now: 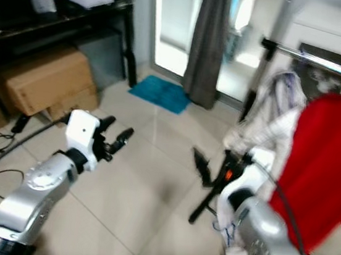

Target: Hang hanger

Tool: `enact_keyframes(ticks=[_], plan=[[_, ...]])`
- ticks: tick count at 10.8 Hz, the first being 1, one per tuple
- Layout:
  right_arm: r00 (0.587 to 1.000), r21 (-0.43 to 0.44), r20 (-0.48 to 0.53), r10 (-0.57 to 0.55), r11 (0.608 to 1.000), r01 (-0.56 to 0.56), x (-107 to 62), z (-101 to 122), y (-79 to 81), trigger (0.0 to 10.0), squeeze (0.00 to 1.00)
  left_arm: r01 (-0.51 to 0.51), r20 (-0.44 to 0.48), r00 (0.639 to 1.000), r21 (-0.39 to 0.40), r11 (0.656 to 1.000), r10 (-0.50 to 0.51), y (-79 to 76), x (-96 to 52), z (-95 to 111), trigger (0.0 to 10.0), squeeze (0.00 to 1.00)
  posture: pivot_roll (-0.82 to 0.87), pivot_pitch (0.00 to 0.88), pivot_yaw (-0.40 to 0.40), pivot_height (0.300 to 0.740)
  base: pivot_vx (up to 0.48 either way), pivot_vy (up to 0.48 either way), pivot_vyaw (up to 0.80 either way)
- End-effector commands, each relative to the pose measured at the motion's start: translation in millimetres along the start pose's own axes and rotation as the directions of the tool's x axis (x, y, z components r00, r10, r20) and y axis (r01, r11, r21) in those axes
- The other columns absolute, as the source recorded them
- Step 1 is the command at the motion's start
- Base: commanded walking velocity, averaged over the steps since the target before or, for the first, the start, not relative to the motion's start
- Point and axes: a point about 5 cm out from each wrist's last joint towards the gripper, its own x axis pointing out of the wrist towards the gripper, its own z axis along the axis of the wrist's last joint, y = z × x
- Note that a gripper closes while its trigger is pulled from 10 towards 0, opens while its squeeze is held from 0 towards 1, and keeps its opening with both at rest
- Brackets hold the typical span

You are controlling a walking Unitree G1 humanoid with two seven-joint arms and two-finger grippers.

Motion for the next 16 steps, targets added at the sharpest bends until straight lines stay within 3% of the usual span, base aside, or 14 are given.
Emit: enact_keyframes(ticks=[1, 3, 8, 11, 14, 16], plan=[[1.0, 0.013, 0.012, -0.008, 1.0, 0.007, 2.0, 0, 1.7, 10.0, 0.0, -0.021, -0.014, 1.0, 0.005, 1.0, 0.021, 6.8, -3.5, -2, 10.0, 0.0, 0.01, 0.0, 0.02, 0.74, 0.334, 0.0, 0.0], [0.999, 0.023, 0.024, -0.041, 0.999, 0.04, 0.3, 1, -5.2, 10.0, 0.0, -0.021, -0.014, 1.0, -0.001, 1.0, 0.021, 4.1, -4.4, -3, 10.0, 0.0, 0.01, 0.0, 0.009, 0.74, 0.334, 0.0, 0.0], [0.998, 0.037, 0.038, -0.06, 0.998, 0.058, 3.7, -1, -4.1, 10.0, 0.0, -0.009, -0.007, 1.0, -0.017, 1.0, 0.008, 1.2, -0.1, -2, 10.0, 0.0, 0.0, 0.0, 0.015, 0.74, 0.333, 0.0, 0.0], [0.996, 0.039, 0.038, -0.08, 0.996, 0.078, 4.5, -2, -6.9, 10.0, 0.0, 0.007, -0.002, 1.0, -0.007, 1.0, -0.007, -0.4, 2.9, 0, 10.0, 0.0, 0.01, 0.0, 0.022, 0.74, 0.337, 0.0, -0.8], [0.995, 0.039, 0.048, -0.091, 0.995, 0.089, 3.5, 0, -12.1, 10.0, 0.0, 0.012, 0.0, 1.0, -0.004, 1.0, -0.012, -0.3, 3.7, 1, 10.0, 0.0, 0.01, 0.0, 0.024, 0.74, 0.336, 0.0, 0.0], [0.995, 0.031, 0.05, -0.091, 0.995, 0.09, 1.6, -1, -14.3, 10.0, 0.0, 0.019, -0.005, 1.0, -0.004, 1.0, -0.019, -1.4, 2.4, -2, 10.0, 0.0, 0.01, 0.0, 0.023, 0.74, 0.337, 0.0, -0.8]])
